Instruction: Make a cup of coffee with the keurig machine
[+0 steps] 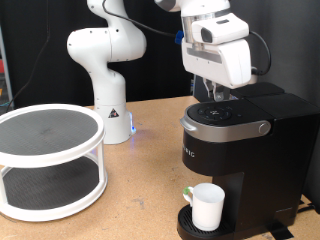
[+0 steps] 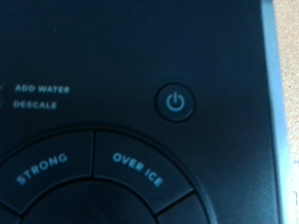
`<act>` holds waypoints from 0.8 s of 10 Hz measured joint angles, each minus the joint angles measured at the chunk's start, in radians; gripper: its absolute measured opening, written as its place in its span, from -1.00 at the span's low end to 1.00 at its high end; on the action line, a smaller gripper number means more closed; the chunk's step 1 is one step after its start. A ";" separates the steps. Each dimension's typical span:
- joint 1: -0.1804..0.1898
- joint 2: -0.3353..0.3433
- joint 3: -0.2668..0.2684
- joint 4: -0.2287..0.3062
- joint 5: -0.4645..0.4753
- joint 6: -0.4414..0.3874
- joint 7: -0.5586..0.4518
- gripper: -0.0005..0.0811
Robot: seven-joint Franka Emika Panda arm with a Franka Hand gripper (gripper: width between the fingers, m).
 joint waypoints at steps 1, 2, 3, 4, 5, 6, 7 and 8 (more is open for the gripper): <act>0.000 0.000 0.000 -0.007 -0.008 0.007 0.003 -0.97; 0.000 0.001 0.000 -0.014 -0.016 0.015 0.009 -0.97; 0.000 0.003 0.000 -0.018 -0.025 0.020 0.017 -0.98; 0.000 0.007 0.000 -0.021 -0.032 0.024 0.025 -0.98; 0.000 0.014 0.000 -0.021 -0.037 0.029 0.035 -0.98; 0.000 0.024 0.000 -0.021 -0.044 0.033 0.040 -0.98; 0.000 0.033 0.000 -0.022 -0.047 0.038 0.041 -0.98; 0.000 0.041 0.001 -0.022 -0.049 0.043 0.041 -0.98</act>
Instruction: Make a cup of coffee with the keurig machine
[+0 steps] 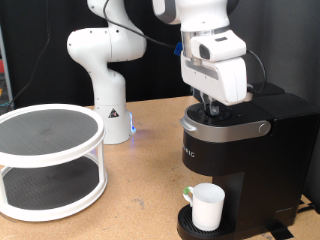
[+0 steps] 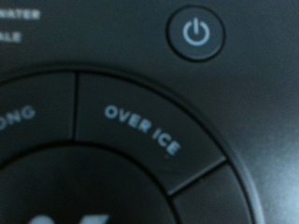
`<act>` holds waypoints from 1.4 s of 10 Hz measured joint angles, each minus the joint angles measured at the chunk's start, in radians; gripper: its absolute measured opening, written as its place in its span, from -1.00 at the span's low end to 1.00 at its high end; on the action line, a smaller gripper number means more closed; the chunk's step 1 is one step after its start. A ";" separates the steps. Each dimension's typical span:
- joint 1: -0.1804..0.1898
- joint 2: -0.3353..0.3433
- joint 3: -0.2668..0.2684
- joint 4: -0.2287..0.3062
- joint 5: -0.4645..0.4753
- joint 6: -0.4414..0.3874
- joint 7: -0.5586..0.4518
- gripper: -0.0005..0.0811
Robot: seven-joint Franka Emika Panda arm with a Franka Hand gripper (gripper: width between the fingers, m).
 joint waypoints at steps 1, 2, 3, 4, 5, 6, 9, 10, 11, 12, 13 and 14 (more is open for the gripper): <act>0.000 0.002 0.000 0.001 -0.001 0.005 0.000 -0.98; 0.000 0.002 0.001 0.001 -0.001 0.005 0.000 -0.98; 0.000 0.002 0.001 0.001 -0.001 0.005 0.000 -0.98; 0.000 0.002 0.001 0.001 -0.003 0.005 0.000 -0.98; 0.000 0.003 0.002 0.004 -0.010 -0.003 0.000 -0.98; 0.000 0.007 0.003 0.012 -0.022 -0.025 0.004 -0.98; 0.000 0.043 0.001 0.070 -0.048 -0.124 0.043 -0.98; 0.000 0.061 -0.001 0.099 -0.049 -0.169 0.059 -0.98; -0.001 0.081 -0.004 0.131 -0.049 -0.220 0.074 -0.98; -0.002 0.102 -0.006 0.166 -0.049 -0.282 0.078 -0.98; -0.004 0.123 -0.011 0.203 -0.049 -0.356 0.078 -0.98; -0.004 0.146 -0.013 0.240 -0.051 -0.426 0.078 -0.98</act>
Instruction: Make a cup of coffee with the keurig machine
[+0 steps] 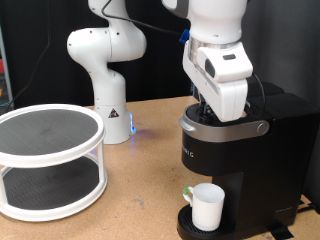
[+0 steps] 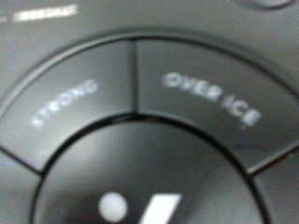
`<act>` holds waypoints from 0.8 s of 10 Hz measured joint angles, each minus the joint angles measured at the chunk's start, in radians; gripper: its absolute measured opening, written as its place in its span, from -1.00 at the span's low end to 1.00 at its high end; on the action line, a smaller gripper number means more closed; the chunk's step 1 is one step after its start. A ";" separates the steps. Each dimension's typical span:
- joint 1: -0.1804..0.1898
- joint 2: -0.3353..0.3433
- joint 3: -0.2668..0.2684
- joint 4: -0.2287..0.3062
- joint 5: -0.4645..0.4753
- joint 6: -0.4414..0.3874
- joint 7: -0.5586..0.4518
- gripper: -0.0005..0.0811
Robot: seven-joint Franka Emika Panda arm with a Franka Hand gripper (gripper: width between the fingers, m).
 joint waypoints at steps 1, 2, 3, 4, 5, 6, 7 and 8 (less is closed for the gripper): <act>0.000 0.021 0.000 0.031 -0.006 -0.044 0.006 -0.98; 0.000 0.034 0.000 0.048 -0.011 -0.062 0.015 -0.98; 0.000 0.039 0.000 0.055 -0.012 -0.067 0.021 -0.98; 0.000 0.039 0.000 0.054 -0.012 -0.064 0.022 -0.98; 0.000 0.037 0.000 0.050 -0.012 -0.049 0.022 -0.98; 0.000 0.031 0.001 0.037 -0.012 -0.010 0.011 -0.98; 0.001 0.012 0.003 0.006 -0.010 0.049 -0.016 -0.98; 0.001 -0.015 0.004 -0.035 0.003 0.109 -0.060 -0.98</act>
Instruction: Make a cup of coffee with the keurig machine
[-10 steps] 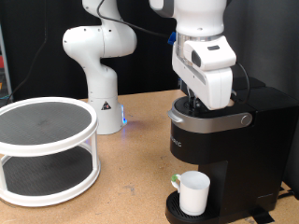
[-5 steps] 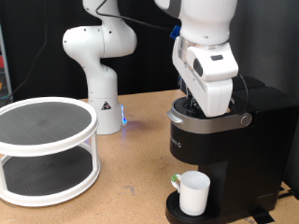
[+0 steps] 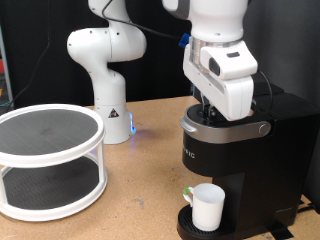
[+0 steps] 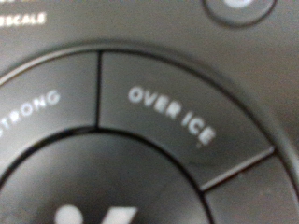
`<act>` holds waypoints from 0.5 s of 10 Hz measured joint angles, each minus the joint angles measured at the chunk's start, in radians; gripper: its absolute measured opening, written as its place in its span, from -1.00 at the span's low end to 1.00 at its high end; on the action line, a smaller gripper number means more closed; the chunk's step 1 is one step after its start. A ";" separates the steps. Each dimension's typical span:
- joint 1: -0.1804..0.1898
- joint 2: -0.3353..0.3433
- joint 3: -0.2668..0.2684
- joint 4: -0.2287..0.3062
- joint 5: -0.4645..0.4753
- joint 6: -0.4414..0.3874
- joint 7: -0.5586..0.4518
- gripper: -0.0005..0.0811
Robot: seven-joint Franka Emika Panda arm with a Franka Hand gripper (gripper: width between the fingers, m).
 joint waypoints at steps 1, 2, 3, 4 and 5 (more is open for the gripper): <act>-0.001 -0.030 -0.003 -0.046 0.024 0.058 -0.054 -0.98; -0.001 -0.059 -0.008 -0.087 0.058 0.103 -0.113 -0.98; -0.001 -0.085 -0.014 -0.120 0.092 0.123 -0.161 -0.98; -0.001 -0.108 -0.018 -0.146 0.124 0.128 -0.194 -0.98; -0.001 -0.131 -0.021 -0.171 0.152 0.128 -0.214 -0.98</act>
